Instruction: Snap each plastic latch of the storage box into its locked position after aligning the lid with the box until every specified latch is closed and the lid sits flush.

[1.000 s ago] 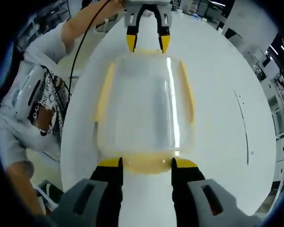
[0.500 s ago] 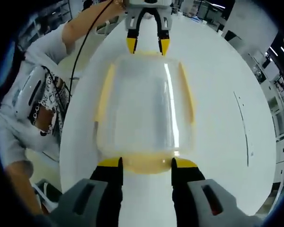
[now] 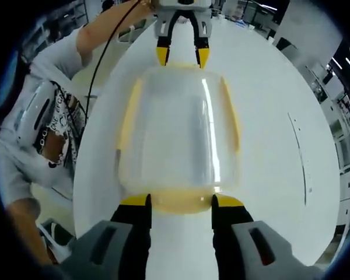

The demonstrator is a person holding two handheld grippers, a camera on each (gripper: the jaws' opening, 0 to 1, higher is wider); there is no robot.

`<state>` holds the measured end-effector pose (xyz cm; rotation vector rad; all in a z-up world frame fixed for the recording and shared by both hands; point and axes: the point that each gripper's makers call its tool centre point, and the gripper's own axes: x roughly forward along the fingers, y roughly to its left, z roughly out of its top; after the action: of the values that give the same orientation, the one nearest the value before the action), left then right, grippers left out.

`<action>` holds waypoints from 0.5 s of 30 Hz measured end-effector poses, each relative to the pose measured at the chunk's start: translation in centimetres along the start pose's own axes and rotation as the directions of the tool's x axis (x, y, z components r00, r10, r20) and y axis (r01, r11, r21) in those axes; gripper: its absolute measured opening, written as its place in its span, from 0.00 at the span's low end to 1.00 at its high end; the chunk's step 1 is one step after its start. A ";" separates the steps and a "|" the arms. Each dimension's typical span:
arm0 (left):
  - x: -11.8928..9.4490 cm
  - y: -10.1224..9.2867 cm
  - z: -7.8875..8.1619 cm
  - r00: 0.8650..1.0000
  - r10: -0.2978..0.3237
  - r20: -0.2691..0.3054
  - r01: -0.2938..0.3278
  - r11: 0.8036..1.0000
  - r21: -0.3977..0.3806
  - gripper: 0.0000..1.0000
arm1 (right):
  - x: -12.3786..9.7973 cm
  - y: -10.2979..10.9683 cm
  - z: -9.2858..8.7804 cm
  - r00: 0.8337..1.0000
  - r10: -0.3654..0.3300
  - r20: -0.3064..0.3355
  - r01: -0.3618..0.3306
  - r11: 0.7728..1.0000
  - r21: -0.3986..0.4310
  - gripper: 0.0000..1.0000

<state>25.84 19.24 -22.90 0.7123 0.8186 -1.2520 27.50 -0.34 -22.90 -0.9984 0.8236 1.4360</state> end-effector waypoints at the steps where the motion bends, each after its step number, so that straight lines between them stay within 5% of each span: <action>1: -0.1 0.0 -0.3 1.000 0.000 -0.018 0.000 1.000 0.001 0.38 | 0.0 0.0 0.0 1.000 -0.002 0.003 0.002 1.000 -0.001 0.40; 7: -0.3 0.5 -1.6 0.996 0.029 -0.084 -0.032 0.999 -0.035 0.45 | 0.3 0.0 0.0 1.000 -0.018 0.008 0.018 1.000 -0.016 0.43; 15: -3.1 1.9 -1.2 0.992 0.122 -0.036 -0.124 0.991 -0.056 0.46 | -1.4 -0.6 -1.3 0.996 -0.075 0.042 0.074 0.997 0.014 0.47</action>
<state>27.17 22.17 -20.87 0.7269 0.8221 -1.1041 28.26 -2.00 -22.14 -0.9767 0.7560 1.3826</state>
